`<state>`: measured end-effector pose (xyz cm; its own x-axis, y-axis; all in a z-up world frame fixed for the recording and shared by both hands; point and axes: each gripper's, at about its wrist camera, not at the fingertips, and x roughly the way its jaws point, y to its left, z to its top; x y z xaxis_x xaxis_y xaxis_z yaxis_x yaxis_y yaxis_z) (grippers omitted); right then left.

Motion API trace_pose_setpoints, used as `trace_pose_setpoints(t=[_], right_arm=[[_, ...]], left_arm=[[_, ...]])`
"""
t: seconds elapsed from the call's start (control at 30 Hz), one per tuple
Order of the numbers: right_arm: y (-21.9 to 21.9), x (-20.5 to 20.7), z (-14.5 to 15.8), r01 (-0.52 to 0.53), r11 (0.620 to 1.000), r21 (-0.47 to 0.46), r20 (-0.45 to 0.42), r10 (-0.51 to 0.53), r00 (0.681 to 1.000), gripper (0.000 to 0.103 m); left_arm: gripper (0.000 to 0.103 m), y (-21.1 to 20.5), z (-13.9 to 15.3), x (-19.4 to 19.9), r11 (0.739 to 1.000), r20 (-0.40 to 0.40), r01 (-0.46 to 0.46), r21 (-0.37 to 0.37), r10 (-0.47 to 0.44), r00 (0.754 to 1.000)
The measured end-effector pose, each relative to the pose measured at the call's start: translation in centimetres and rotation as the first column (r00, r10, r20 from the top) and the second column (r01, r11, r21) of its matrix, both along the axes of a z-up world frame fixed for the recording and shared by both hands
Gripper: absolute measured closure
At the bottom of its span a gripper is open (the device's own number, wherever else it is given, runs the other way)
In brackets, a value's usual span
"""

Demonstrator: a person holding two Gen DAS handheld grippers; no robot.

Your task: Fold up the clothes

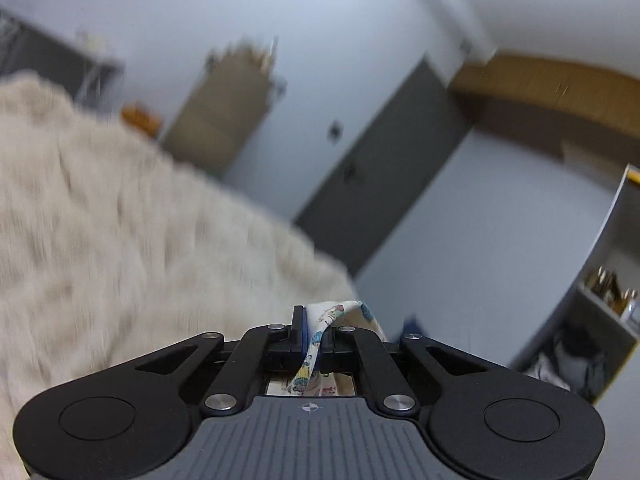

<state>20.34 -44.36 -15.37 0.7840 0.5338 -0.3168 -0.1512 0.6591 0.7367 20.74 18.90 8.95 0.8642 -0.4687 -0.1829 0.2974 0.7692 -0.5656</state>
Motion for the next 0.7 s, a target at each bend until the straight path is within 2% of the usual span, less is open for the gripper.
trace_pose_setpoints(t=[0.03,0.07,0.1,0.17,0.23,0.27,0.33,0.37,0.47,0.6,0.63,0.67,0.7], right_arm=[[0.1,0.0,0.0,-0.003,1.0,-0.01,0.002,0.003,1.0,0.094],[0.3,0.0,0.1,-0.01,1.0,-0.012,0.008,0.01,1.0,0.094],[0.3,0.0,0.2,-0.013,1.0,-0.011,0.012,0.014,1.0,0.094],[1.0,-0.1,0.8,-0.026,0.999,-0.032,0.036,0.027,0.999,0.094],[1.7,0.1,1.3,-0.02,0.996,-0.088,0.031,0.023,0.999,0.094],[1.8,0.2,1.3,-0.017,0.995,-0.098,0.025,0.02,0.999,0.094],[1.9,0.2,1.2,-0.014,0.994,-0.106,0.017,0.015,1.0,0.094],[1.9,0.2,1.1,-0.012,0.994,-0.106,0.014,0.014,1.0,0.094],[1.5,0.1,0.9,-0.003,0.995,-0.099,0.009,0.004,1.0,0.093],[1.4,-0.1,1.1,0.012,0.995,-0.101,0.029,-0.009,1.0,0.093],[1.4,-0.2,1.2,0.018,0.994,-0.105,0.036,-0.014,0.999,0.093],[1.6,-0.3,1.5,0.038,0.991,-0.128,0.048,-0.032,0.998,0.094],[1.8,-0.5,1.8,0.058,0.987,-0.149,0.06,-0.049,0.997,0.094]], left_arm=[[0.1,-0.2,0.9,-0.6,0.998,0.041,-0.027,0.057,0.025,0.999],[0.1,-0.9,1.6,-1.1,0.986,0.087,-0.056,0.155,0.043,0.995],[0.1,-1.5,2.4,-1.7,0.964,0.134,-0.089,0.25,0.056,0.989],[0.1,-2.8,3.8,-2.9,0.89,0.231,-0.163,0.426,0.067,0.971],[0.1,-3.9,4.3,-3.5,0.826,0.272,-0.196,0.528,0.054,0.961],[0.1,-4.7,4.3,-3.8,0.781,0.289,-0.211,0.588,0.041,0.957],[0.1,-5.8,4.1,-4.2,0.714,0.311,-0.235,0.659,0.026,0.95],[0.1,-6.2,3.9,-4.3,0.683,0.321,-0.248,0.687,0.022,0.947],[0.099,-6.6,3.5,-5.2,0.561,0.379,-0.332,0.758,0.034,0.925],[0.096,-5.7,3.6,-6.6,0.448,0.491,-0.474,0.758,0.087,0.867],[0.103,-5.4,3.9,-7.3,0.412,0.535,-0.531,0.741,0.115,0.837],[0.103,-5.2,4.2,-7.9,0.364,0.587,-0.596,0.715,0.149,0.796],[0.103,-4.9,4.7,-8.4,0.316,0.642,-0.666,0.676,0.19,0.742]])
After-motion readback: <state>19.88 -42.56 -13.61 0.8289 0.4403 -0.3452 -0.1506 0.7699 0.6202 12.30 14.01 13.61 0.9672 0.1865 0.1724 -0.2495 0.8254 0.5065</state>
